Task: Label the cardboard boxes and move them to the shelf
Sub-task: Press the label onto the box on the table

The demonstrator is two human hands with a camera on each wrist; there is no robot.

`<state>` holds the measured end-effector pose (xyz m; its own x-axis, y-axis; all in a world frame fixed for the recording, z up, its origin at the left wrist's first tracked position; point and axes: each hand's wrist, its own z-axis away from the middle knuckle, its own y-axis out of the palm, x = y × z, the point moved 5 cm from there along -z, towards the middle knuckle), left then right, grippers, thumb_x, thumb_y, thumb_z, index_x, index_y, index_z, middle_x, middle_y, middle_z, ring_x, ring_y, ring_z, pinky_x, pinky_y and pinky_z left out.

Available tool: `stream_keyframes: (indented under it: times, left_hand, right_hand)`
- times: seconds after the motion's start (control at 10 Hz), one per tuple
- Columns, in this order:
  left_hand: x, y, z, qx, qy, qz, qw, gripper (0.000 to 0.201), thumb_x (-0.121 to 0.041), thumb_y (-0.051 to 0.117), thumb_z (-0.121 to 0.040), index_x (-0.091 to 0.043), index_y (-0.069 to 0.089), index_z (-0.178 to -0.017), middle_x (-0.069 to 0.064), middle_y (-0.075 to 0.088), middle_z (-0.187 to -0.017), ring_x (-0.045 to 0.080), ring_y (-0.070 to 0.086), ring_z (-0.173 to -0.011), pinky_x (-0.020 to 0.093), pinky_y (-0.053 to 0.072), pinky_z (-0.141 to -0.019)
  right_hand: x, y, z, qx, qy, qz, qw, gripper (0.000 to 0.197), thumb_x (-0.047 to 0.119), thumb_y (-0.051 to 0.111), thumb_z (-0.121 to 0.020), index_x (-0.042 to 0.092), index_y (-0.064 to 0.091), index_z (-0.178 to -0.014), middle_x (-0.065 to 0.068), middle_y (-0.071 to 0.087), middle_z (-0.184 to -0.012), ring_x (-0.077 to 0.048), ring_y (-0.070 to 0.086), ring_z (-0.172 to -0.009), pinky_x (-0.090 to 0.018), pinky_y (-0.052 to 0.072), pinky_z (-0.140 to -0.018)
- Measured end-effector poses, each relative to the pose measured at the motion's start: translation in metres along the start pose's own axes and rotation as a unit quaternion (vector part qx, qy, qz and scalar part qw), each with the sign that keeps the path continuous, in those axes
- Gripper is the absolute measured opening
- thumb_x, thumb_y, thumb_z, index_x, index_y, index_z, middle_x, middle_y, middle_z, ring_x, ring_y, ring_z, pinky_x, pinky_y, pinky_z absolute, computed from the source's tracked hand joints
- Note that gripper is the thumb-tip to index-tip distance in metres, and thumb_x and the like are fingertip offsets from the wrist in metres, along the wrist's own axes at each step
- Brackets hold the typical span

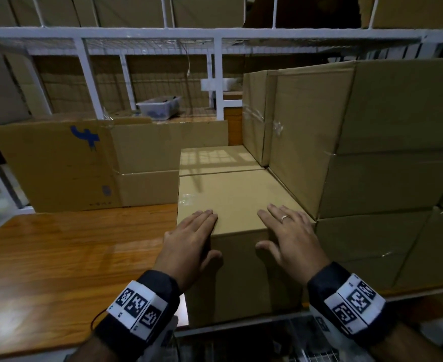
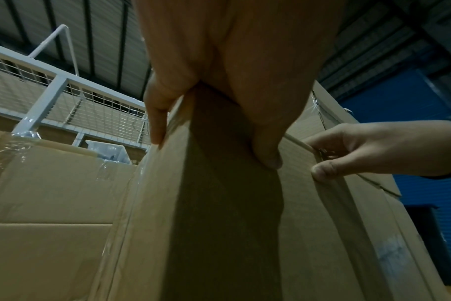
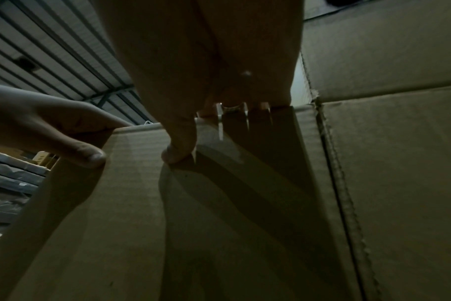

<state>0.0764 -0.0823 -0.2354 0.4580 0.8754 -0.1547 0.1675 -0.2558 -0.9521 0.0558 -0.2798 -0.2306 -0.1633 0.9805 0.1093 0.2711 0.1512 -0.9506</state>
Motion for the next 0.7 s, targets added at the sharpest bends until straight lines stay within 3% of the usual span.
stream_keyframes:
  times: [0.2,0.5,0.6,0.7]
  left_hand:
    - [-0.003,-0.002,0.0,0.019,-0.002,-0.016,1.0,0.078,-0.049,0.05,-0.092,-0.031,0.003,-0.151,-0.014,0.003,-0.158,0.008,0.003,-0.145,0.044,0.02,-0.114]
    - [0.0,-0.013,0.003,0.076,0.017,-0.03,0.997,0.078,-0.055,0.047,-0.091,-0.028,0.005,-0.151,-0.01,0.003,-0.16,0.01,0.002,-0.146,0.051,0.015,-0.116]
    - [0.008,-0.02,0.005,0.074,0.011,-0.018,0.997,0.075,-0.06,0.041,-0.091,-0.027,0.009,-0.151,-0.008,0.006,-0.16,0.01,0.002,-0.146,0.052,0.011,-0.117]
    - [0.018,-0.033,0.006,0.026,0.015,-0.013,0.999,0.07,-0.061,0.028,-0.094,-0.026,0.009,-0.151,-0.008,0.007,-0.16,0.008,0.001,-0.146,0.049,0.008,-0.116]
  right_hand:
    - [-0.002,0.001,-0.001,0.017,-0.001,-0.005,1.0,0.068,0.051,0.046,-0.094,0.032,0.015,-0.151,0.005,0.015,-0.159,-0.015,0.01,-0.146,-0.035,0.003,-0.117]
    - [0.006,-0.004,-0.005,0.048,0.017,0.02,0.998,0.089,0.069,0.047,-0.083,0.025,0.013,-0.152,0.001,0.012,-0.16,-0.015,0.008,-0.147,-0.036,0.006,-0.118]
    - [0.013,-0.009,-0.004,0.049,0.035,0.005,0.998,0.104,0.084,0.031,-0.071,0.022,0.013,-0.152,0.0,0.01,-0.161,-0.015,0.005,-0.147,-0.037,0.006,-0.118]
    - [0.024,-0.011,-0.008,0.029,0.038,-0.005,0.999,0.118,0.093,0.003,-0.059,0.021,0.004,-0.153,0.0,0.0,-0.161,-0.013,-0.005,-0.147,-0.039,0.003,-0.118]
